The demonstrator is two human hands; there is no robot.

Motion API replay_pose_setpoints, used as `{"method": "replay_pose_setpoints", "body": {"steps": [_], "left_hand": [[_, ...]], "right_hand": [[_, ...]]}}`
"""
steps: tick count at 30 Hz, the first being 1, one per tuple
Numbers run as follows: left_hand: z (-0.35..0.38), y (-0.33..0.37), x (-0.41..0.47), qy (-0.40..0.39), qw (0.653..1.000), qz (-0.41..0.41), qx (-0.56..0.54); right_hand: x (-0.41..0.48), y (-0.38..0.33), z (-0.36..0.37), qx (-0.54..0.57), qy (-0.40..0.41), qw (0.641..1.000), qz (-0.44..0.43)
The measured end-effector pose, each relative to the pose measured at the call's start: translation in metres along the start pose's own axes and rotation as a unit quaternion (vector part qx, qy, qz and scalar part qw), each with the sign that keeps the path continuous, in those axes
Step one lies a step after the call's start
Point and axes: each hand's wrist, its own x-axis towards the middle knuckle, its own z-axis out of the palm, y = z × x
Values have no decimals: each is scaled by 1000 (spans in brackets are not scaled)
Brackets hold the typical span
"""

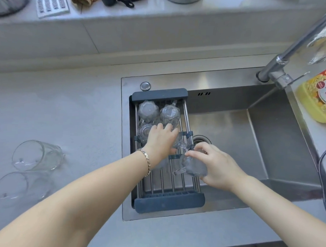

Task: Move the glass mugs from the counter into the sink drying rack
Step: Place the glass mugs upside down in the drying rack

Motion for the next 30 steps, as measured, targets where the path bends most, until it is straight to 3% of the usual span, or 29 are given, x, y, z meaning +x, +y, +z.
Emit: {"method": "replay_pose_setpoints", "body": {"steps": [4, 9, 13, 17, 22, 27, 30], "left_hand": [[5, -9, -6, 12, 999, 26, -27], [5, -33, -33, 26, 989, 26, -147], [8, -51, -68, 33, 981, -9, -193], [16, -57, -96, -6, 982, -32, -184], [19, -57, -124, -1, 975, -54, -215], [19, -61, -142, 3, 971, -68, -229], [17, -64, -148, 10, 968, -79, -238]], "right_hand": [[12, -8, -1, -39, -31, 997, -58], [27, -24, 8, -48, -31, 995, -80], [39, -26, 22, -81, -56, 995, -29], [40, -28, 39, -71, -13, 997, -25], [31, -22, 52, 64, 20, 998, 4], [27, -18, 47, 33, -15, 999, -28], [30, -19, 48, 31, -11, 999, 29]]}}
